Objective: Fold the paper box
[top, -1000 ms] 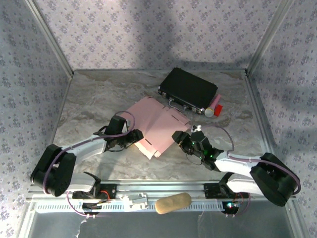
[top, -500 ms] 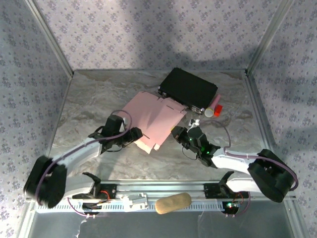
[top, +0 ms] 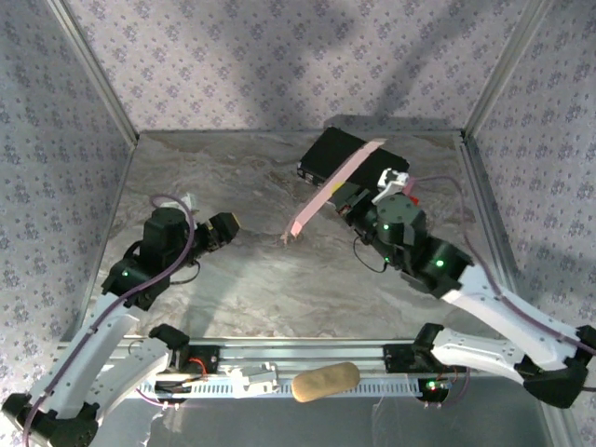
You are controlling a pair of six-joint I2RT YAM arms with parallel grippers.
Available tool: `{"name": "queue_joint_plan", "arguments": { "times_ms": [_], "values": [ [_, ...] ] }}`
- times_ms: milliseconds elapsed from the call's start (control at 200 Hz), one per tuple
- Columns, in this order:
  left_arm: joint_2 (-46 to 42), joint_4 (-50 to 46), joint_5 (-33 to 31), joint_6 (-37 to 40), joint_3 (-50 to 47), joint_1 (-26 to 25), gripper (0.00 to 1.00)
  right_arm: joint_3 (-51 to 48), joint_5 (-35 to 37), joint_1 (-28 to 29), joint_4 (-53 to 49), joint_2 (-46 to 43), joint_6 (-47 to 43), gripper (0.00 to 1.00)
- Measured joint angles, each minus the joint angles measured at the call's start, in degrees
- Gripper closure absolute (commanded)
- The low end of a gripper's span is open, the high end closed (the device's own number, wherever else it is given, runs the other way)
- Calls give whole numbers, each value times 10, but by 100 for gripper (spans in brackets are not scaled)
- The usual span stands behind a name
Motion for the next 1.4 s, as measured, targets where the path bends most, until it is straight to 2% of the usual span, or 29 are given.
{"name": "queue_joint_plan", "arguments": {
  "times_ms": [60, 175, 270, 360, 500, 575, 685, 884, 1154, 1224, 1284, 1324, 1399],
  "values": [
    [-2, -9, 7, 12, 14, 0, 37, 67, 37, 36, -86, 2, 20, 100],
    [5, -9, 37, 61, 35, -14, 37, 144, 71, 57, -194, 21, 58, 100],
    [12, 3, 50, 113, 36, -64, 32, 189, 66, 11, -254, 61, 78, 100],
    [14, 37, 39, 169, 17, -139, 29, 212, 39, -56, -272, 114, 93, 100],
    [1, 111, -32, 268, -48, -255, 20, 207, -16, -120, -276, 196, 116, 100],
    [-2, 159, -68, 316, -92, -286, 18, 203, -39, -133, -276, 214, 125, 100],
    [30, 219, -118, 364, -132, -291, 16, 197, -69, -147, -275, 223, 139, 100],
    [127, 321, -178, 423, -136, -291, 15, 191, -100, -169, -267, 232, 152, 100],
    [252, 420, -195, 462, -89, -290, 13, 182, -134, -181, -242, 249, 157, 100],
    [272, 440, -208, 462, -77, -289, 15, 177, -143, -185, -235, 249, 157, 100],
    [280, 455, -210, 460, -73, -281, 23, 170, -151, -189, -227, 249, 157, 100],
    [282, 463, -209, 458, -73, -271, 30, 167, -155, -191, -223, 249, 158, 100],
    [291, 466, -208, 447, -65, -250, 57, 160, -163, -193, -215, 249, 158, 100]
  ]
}}
